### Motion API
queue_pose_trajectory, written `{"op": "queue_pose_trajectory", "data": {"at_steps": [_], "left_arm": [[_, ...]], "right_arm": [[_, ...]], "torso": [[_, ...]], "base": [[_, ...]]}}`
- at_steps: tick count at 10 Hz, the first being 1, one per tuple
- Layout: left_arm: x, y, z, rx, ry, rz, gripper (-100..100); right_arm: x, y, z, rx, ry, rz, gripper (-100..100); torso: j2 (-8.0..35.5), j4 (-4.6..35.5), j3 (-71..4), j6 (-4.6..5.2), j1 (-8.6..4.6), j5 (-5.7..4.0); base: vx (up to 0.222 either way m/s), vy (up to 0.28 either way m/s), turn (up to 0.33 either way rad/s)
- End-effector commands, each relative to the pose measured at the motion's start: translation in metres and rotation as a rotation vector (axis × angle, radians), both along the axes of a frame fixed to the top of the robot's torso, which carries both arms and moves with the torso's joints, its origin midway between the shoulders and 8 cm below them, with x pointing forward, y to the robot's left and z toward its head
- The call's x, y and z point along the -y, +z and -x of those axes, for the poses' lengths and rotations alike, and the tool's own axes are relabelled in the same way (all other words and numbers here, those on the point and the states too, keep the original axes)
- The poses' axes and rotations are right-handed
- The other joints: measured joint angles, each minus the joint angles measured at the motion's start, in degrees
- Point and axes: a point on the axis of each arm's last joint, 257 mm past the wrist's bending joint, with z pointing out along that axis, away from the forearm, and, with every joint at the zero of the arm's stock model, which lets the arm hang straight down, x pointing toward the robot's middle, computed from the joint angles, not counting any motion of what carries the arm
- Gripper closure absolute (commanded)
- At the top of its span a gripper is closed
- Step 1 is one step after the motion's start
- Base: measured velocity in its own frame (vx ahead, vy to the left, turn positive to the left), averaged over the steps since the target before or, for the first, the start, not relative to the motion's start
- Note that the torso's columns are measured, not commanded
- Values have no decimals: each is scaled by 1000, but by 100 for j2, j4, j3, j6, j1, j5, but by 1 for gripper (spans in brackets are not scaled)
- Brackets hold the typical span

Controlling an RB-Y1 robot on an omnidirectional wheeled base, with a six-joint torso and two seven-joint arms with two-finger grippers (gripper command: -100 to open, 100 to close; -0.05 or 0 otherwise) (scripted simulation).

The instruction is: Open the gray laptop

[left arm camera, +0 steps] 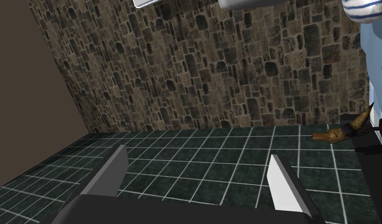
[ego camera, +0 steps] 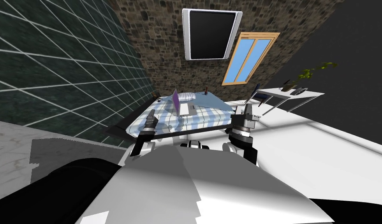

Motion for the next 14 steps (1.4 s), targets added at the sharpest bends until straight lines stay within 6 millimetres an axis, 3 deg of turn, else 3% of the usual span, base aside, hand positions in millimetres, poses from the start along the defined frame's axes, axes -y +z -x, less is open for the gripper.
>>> {"op": "queue_pose_trajectory", "data": {"at_steps": [1, 8, 14], "left_arm": [[-26, -10, 0, -74, 40, -47, -100], [-106, -27, 10, -268, 176, -177, -100], [-179, -24, 26, -406, 315, -272, -100]], "right_arm": [[0, 0, 0, 0, 0, 0, 0], [0, 0, 0, 0, 0, 0, 0], [0, 0, 0, 0, 0, 0, 0]], "torso": [[-2, -1, -1, 0, 0, 0], [-2, -1, -1, 1, -1, -1], [-1, 0, -1, -1, 1, 0]], "base": [[34, -55, -143], [46, -57, -192], [51, -55, -179]]}}
